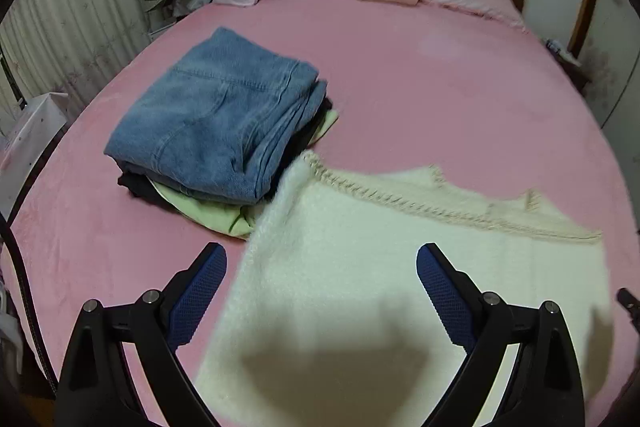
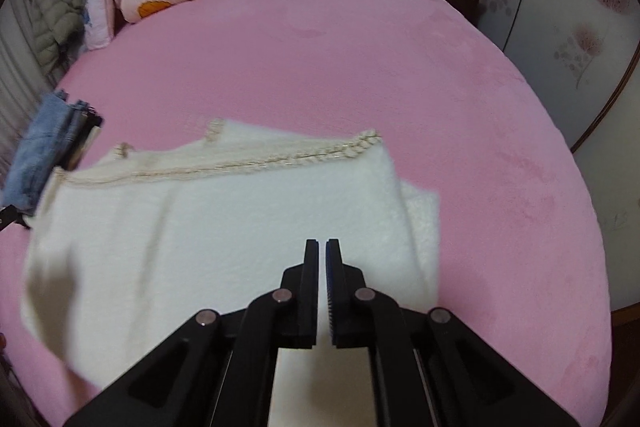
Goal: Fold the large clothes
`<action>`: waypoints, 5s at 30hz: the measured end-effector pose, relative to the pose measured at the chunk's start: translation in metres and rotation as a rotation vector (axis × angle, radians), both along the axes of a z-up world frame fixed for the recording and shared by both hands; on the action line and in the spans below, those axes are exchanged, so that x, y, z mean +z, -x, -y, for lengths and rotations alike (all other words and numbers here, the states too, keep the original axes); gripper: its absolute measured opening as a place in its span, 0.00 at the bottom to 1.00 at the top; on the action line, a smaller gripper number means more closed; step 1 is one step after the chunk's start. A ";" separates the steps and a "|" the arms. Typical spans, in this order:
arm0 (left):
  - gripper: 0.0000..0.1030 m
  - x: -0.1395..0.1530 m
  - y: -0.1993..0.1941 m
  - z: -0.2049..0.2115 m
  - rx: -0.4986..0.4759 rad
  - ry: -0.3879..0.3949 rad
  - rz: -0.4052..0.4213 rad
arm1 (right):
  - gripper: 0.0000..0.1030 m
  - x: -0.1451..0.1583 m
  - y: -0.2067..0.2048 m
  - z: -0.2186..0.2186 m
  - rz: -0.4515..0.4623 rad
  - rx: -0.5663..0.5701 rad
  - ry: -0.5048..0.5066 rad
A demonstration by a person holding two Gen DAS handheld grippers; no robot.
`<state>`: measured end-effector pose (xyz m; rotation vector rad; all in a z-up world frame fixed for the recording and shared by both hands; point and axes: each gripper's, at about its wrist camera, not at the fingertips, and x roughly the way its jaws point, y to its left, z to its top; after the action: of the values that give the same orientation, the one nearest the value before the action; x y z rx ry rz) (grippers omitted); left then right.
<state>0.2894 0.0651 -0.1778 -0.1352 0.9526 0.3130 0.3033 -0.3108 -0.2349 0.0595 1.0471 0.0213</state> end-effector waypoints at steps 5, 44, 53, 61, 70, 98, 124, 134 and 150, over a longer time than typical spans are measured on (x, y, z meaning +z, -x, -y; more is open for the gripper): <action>0.93 0.054 0.039 0.004 -0.050 0.049 0.067 | 0.03 0.039 0.026 -0.010 0.040 -0.013 -0.125; 0.91 -0.138 0.149 -0.058 0.095 0.602 -0.032 | 0.03 -0.005 0.120 -0.175 0.105 0.096 -0.128; 0.91 -0.162 0.119 -0.053 0.047 0.596 0.080 | 0.03 -0.030 0.117 -0.185 0.088 0.106 -0.143; 0.89 -0.175 0.096 -0.069 0.144 0.701 0.150 | 0.03 -0.039 0.112 -0.188 0.104 0.115 -0.155; 0.38 -0.182 0.097 -0.085 0.176 0.783 0.147 | 0.03 -0.041 0.098 -0.196 0.133 0.142 -0.127; 0.20 -0.041 0.070 0.017 -0.176 0.419 0.328 | 0.00 -0.087 0.060 -0.185 -0.076 0.194 -0.210; 0.20 -0.053 0.058 0.293 -0.672 0.429 0.178 | 0.00 -0.049 0.131 0.049 -0.009 -0.153 -0.206; 0.31 -0.069 0.065 0.314 -0.713 0.327 0.099 | 0.00 -0.052 0.148 0.075 -0.006 -0.184 -0.204; 0.72 -0.007 0.097 0.238 -0.626 0.563 0.095 | 0.48 0.014 0.140 0.080 0.048 -0.187 -0.173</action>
<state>0.1922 -0.1734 -0.1843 -0.3510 0.9201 -0.5411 0.1635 -0.3911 -0.2212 0.3127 0.9861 -0.0563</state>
